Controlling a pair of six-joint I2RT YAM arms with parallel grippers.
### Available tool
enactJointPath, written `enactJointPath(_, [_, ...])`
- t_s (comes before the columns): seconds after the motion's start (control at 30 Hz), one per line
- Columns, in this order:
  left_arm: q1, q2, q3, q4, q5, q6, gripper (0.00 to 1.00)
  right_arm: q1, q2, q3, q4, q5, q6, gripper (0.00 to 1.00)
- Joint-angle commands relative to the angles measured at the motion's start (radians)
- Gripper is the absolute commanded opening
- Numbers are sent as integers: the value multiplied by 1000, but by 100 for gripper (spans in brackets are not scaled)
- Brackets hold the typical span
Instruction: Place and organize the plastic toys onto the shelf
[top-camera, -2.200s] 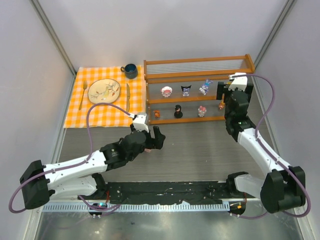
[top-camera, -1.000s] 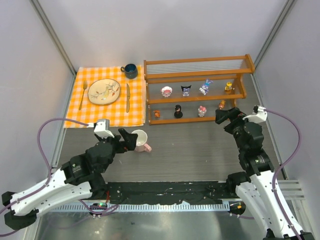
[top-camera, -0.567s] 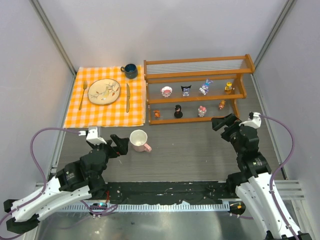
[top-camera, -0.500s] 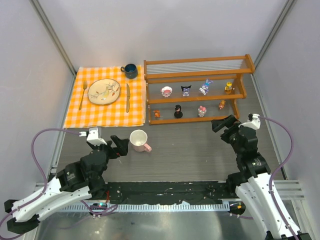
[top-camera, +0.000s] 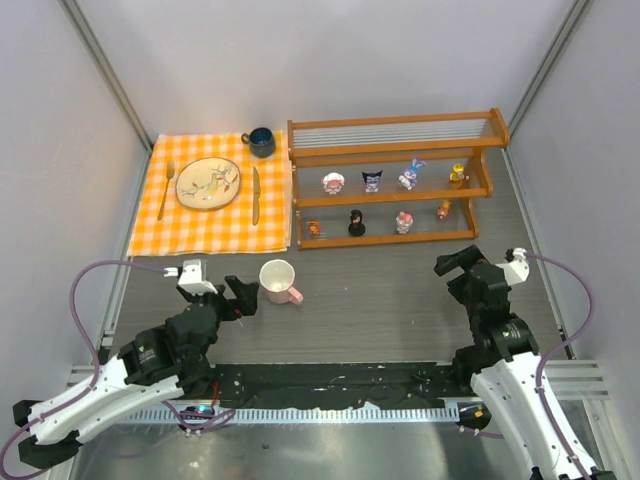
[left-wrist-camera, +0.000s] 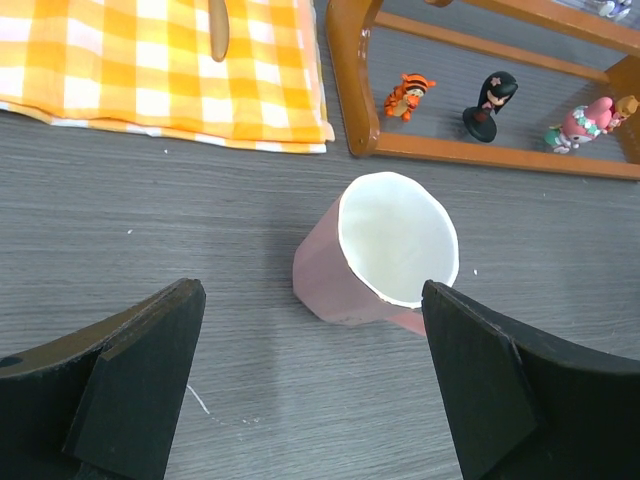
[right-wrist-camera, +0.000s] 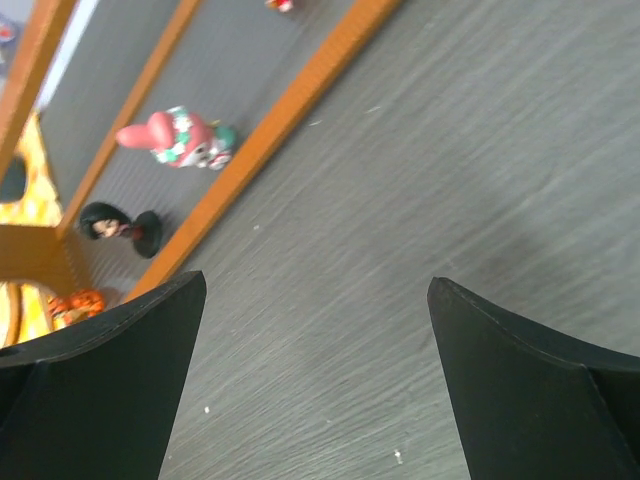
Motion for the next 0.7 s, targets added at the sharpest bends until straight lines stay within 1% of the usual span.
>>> enactJointPath(0.0, [5, -7, 2, 39, -26, 18, 95, -3, -21, 16, -132, 197, 131, 100])
enactJointPath(0.03, [5, -12, 2, 38, -26, 17, 95, -3, -15, 35, -158, 257, 146, 100])
enactJointPath(0.07, [5, -15, 3, 36, -24, 17, 95, -3, -10, 45, -186, 276, 155, 100])
enactJointPath(0.13, [5, -18, 5, 33, -26, 17, 95, -3, 10, 68, -207, 302, 157, 100])
enactJointPath(0.2, [5, -28, 5, 33, -27, 17, 95, -3, 22, 75, -206, 281, 131, 100])
enactJointPath(0.33, [5, -35, 9, 26, -41, 13, 96, -3, -2, 48, -96, 85, -15, 99])
enactJointPath(0.37, [3, -36, 9, 24, -43, 13, 96, -3, -14, 37, -58, -2, -33, 99])
enactJointPath(0.43, [5, -47, 11, 18, -44, 13, 97, -3, -59, 1, -36, -75, -59, 98])
enactJointPath(0.47, [5, -53, 14, 16, -46, 13, 97, -3, -74, -13, -4, -154, -71, 98])
enactJointPath(0.57, [5, -87, 15, 3, -47, 7, 98, -3, -126, -72, 88, -306, -117, 97])
enactJointPath(0.6, [5, -96, 12, -1, -49, 6, 98, -3, -140, -85, 111, -416, -125, 97])
enactJointPath(0.67, [5, -127, 6, -2, -52, 3, 98, -3, -145, -116, 148, -480, -131, 97])
